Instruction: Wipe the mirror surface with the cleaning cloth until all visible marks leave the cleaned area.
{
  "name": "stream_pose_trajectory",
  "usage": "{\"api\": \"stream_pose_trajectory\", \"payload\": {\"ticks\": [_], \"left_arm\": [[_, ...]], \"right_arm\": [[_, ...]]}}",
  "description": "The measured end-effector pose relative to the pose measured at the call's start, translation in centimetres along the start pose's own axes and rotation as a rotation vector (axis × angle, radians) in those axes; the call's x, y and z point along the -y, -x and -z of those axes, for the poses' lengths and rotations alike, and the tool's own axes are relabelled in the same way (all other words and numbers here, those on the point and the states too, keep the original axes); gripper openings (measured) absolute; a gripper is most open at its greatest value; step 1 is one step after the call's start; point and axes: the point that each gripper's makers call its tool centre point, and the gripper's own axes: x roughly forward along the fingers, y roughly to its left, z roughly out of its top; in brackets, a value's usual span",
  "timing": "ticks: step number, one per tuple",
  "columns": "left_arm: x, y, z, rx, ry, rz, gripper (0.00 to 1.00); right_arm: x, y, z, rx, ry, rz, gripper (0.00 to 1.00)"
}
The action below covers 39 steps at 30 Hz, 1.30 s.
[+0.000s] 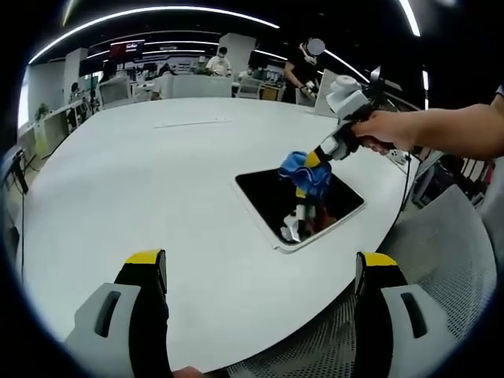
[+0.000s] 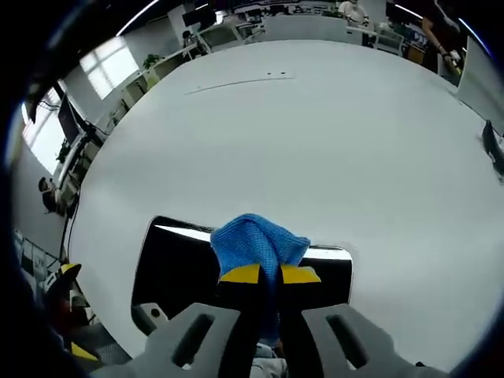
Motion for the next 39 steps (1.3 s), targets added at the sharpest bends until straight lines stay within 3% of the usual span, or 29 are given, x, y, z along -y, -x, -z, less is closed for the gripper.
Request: {"api": "stream_pose_trajectory", "payload": {"ticks": [39], "left_arm": [[0.2, 0.0, -0.1, 0.003, -0.014, 0.007, 0.99]], "right_arm": [[-1.6, 3.1, 5.6, 0.03, -0.026, -0.023, 0.02]]}}
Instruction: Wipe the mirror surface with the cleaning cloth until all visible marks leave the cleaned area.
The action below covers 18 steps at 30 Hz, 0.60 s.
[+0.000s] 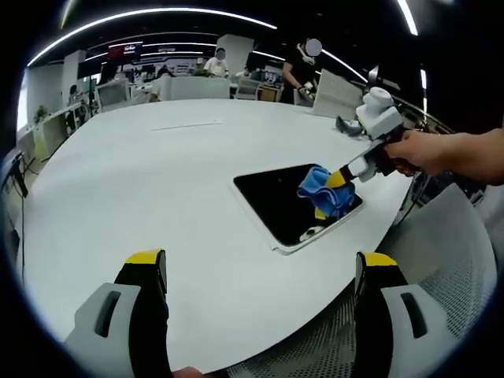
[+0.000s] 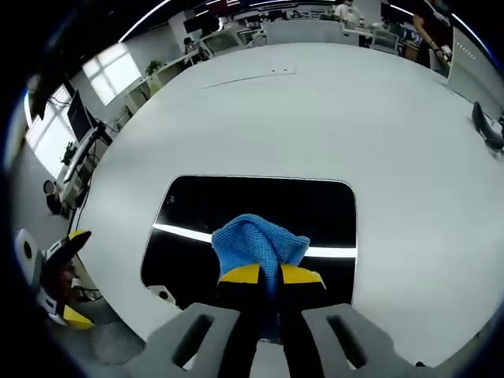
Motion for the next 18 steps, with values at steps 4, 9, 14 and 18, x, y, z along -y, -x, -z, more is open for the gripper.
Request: {"api": "stream_pose_trajectory", "payload": {"ticks": [4, 9, 14, 18], "left_arm": [[0.1, 0.0, 0.0, -0.002, 0.0, 0.003, 0.99], [0.2, -0.1, 0.0, -0.004, -0.004, 0.007, 0.99], [0.3, -0.1, 0.0, -0.006, -0.013, 0.013, 0.99], [0.4, -0.1, 0.0, -0.008, -0.013, 0.018, 0.99]], "right_arm": [[-0.1, 0.3, 0.6, 0.004, 0.002, -0.006, 0.02], [-0.1, 0.4, 0.8, 0.01, 0.007, -0.003, 0.02], [-0.3, 0.8, 1.5, 0.016, 0.008, -0.005, 0.02], [-0.4, 1.1, 2.0, 0.014, 0.0, -0.01, 0.02]]}}
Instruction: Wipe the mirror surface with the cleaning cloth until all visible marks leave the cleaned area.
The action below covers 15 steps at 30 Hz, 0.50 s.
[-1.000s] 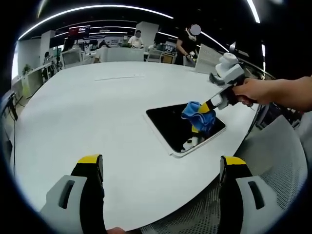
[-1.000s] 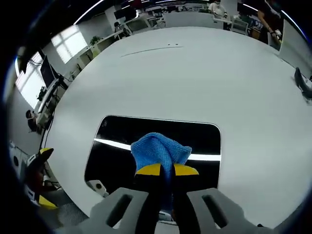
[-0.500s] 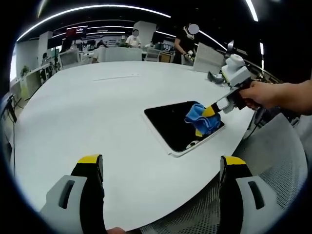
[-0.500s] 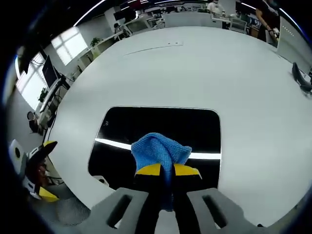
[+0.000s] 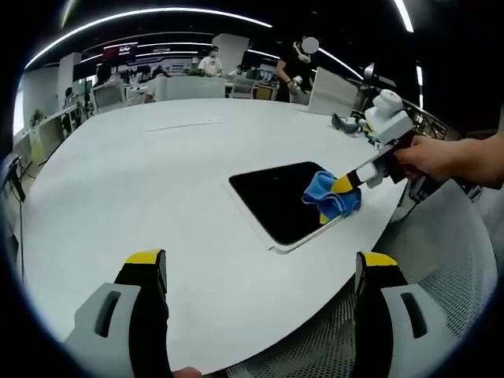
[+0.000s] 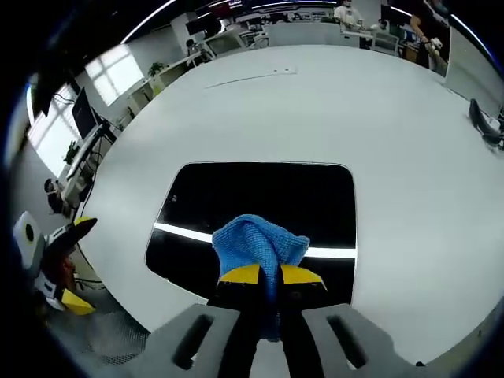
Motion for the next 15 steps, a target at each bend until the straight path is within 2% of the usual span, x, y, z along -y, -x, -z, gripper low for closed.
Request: {"api": "stream_pose_trajectory", "payload": {"ticks": [5, 15], "left_arm": [[0.0, 0.0, 0.0, 0.003, 0.003, -0.001, 0.99], [-0.2, 0.2, -0.2, 0.014, 0.015, -0.01, 0.99]], "right_arm": [[-0.3, 0.3, 0.6, -0.002, 0.02, -0.005, 0.02], [-0.4, 0.9, 1.6, 0.011, -0.002, -0.022, 0.02]]}}
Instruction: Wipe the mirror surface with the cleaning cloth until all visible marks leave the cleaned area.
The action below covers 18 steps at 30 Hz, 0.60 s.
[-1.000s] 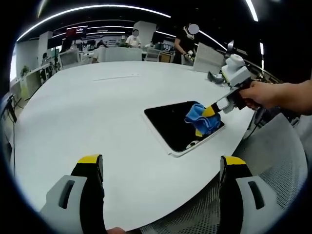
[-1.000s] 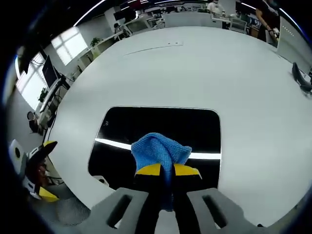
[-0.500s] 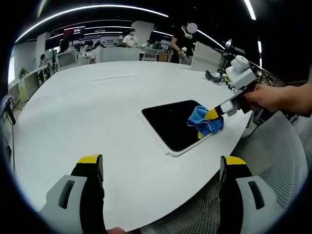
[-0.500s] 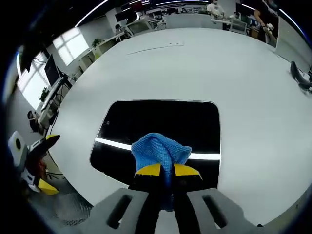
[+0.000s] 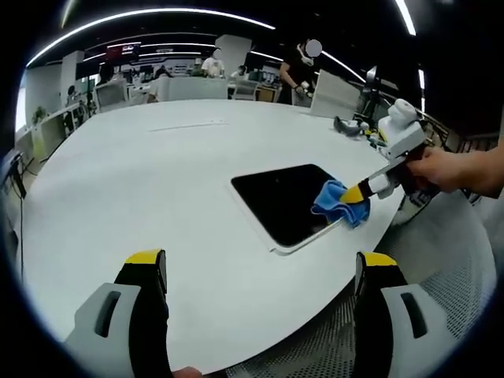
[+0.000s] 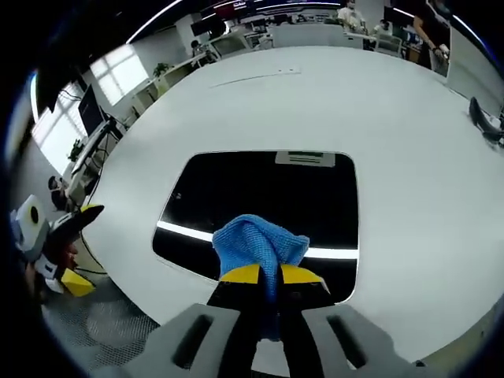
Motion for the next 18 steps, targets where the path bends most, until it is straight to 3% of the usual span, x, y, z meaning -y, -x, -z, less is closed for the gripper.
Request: {"api": "stream_pose_trajectory", "payload": {"ticks": [8, 18], "left_arm": [[-0.2, 0.0, 0.0, 0.005, 0.009, -0.008, 0.99], [-0.2, 0.0, 0.0, 0.003, 0.005, -0.007, 0.99]], "right_arm": [[-0.3, 0.4, 0.8, -0.016, -0.045, -0.014, 0.02], [-0.4, 0.6, 1.2, -0.034, -0.041, -0.018, 0.02]]}}
